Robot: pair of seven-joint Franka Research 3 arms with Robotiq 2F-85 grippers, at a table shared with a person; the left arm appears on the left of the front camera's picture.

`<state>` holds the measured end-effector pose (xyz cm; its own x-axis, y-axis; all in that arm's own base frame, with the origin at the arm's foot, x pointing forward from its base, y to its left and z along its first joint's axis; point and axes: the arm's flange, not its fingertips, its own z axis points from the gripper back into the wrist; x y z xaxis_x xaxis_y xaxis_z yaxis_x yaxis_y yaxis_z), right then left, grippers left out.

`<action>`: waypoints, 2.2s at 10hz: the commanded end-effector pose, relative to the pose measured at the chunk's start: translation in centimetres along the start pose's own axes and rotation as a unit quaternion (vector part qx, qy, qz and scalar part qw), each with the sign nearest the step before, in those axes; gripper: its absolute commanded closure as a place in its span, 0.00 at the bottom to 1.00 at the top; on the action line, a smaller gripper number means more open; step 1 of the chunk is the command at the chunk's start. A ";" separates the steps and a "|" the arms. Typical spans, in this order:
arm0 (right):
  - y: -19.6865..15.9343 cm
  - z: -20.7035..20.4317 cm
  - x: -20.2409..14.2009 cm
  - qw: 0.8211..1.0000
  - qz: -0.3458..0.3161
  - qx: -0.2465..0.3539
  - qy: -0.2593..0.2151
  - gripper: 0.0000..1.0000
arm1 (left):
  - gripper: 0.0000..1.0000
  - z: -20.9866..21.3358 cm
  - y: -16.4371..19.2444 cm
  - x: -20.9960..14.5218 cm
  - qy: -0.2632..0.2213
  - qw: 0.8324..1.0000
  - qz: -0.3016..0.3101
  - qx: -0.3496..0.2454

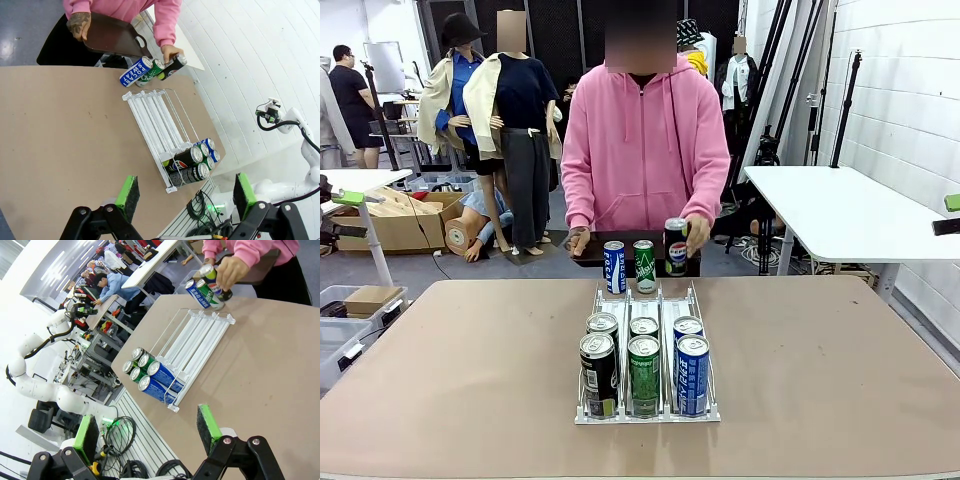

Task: Retrieve and hand over the desired beverage to the person.
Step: Pick up a can of the same type that the person held from the Automatic Can Dispenser.

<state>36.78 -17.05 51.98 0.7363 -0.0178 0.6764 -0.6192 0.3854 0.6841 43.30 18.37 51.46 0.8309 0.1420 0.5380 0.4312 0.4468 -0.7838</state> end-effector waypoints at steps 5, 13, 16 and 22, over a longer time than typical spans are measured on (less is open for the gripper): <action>-0.1 0.1 0.0 1.000 0.006 0.005 -0.001 0.00 | 0.00 0.2 -0.2 0.0 -0.003 1.000 0.001 -0.002; -0.1 0.1 0.0 1.000 0.006 0.005 -0.001 0.00 | 0.00 0.2 -0.2 0.0 -0.003 1.000 0.001 -0.002; -0.1 0.1 0.0 1.000 0.006 0.005 -0.001 0.00 | 0.00 0.2 -0.2 0.0 -0.003 1.000 0.001 -0.002; -0.1 0.1 0.0 1.000 0.006 0.005 -0.001 0.00 | 0.00 0.2 -0.2 0.0 -0.003 1.000 0.001 -0.002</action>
<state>36.77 -17.06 51.98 0.7363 -0.0179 0.6764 -0.6192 0.3855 0.6841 43.30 18.37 51.46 0.8309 0.1420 0.5380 0.4312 0.4468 -0.7838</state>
